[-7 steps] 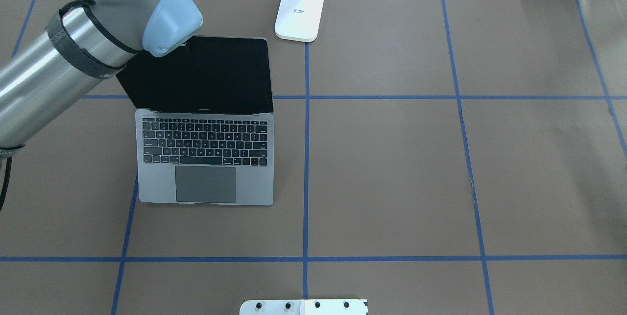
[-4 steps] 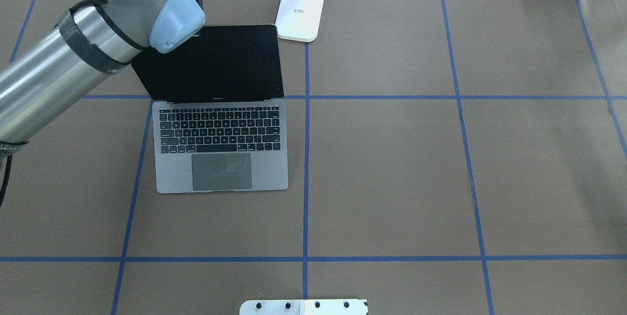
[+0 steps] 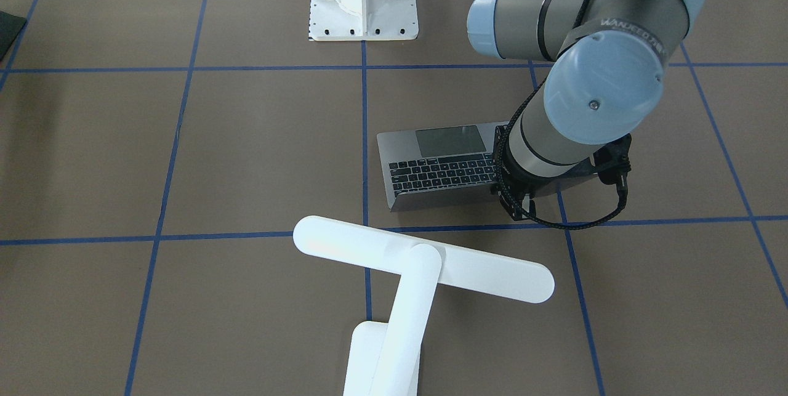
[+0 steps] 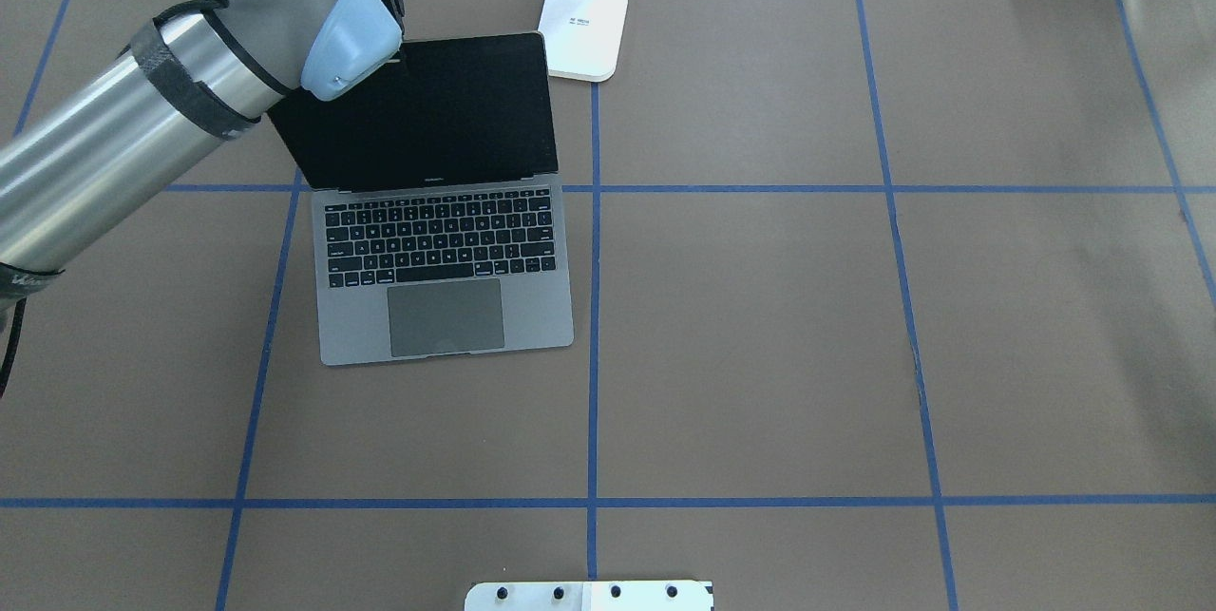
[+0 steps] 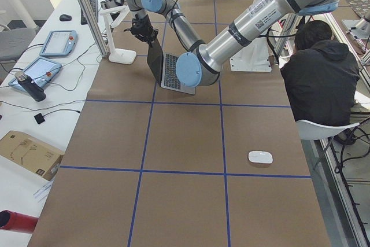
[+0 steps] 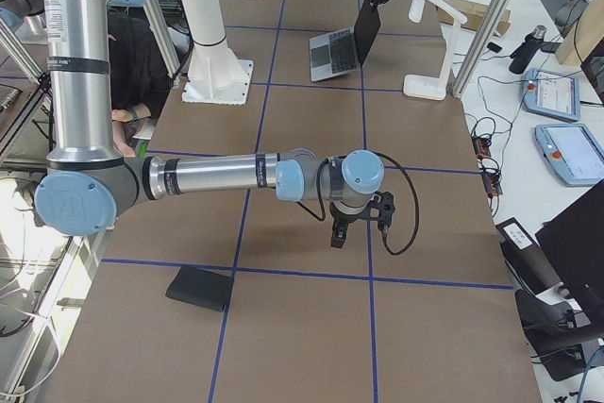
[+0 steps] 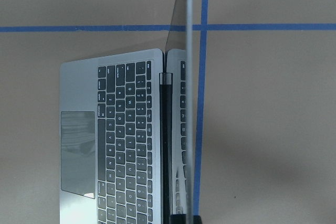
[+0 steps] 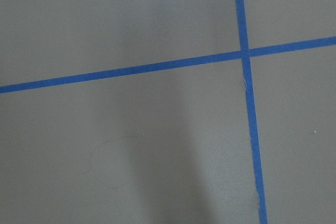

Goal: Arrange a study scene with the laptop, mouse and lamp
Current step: 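Push the laptop farther from the robot and square it with the left gripper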

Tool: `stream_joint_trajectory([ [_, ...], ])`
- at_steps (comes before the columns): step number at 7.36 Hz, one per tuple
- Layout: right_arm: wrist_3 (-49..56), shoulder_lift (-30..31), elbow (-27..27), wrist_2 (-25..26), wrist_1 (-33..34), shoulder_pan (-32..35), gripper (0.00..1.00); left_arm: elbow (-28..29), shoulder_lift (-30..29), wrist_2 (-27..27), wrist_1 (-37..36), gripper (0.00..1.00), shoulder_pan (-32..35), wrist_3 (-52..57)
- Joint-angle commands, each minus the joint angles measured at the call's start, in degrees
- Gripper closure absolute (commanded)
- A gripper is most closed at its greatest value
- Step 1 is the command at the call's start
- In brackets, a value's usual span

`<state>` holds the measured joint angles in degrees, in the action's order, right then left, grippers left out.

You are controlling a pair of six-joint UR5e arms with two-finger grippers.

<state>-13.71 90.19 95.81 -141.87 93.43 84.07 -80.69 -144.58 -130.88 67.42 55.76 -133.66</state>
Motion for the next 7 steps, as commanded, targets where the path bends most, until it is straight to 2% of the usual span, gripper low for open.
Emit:
stream_joint_trajectory([
  [1, 0.0, 0.0, -0.3, 0.0, -0.1, -0.1, 0.00, 2.7, 0.0, 0.1, 4.2, 1.00, 0.0, -0.5],
  [5, 0.0, -0.4, -0.8, 0.0, 0.0, -0.3, 0.00, 7.9, -0.1, 0.2, 13.9, 1.00, -0.1, -1.9],
  [7, 0.0, -0.5, -1.4, 0.0, -0.2, -0.6, 0.00, 7.9, -0.3, 0.2, 14.1, 1.00, -0.3, -1.7],
])
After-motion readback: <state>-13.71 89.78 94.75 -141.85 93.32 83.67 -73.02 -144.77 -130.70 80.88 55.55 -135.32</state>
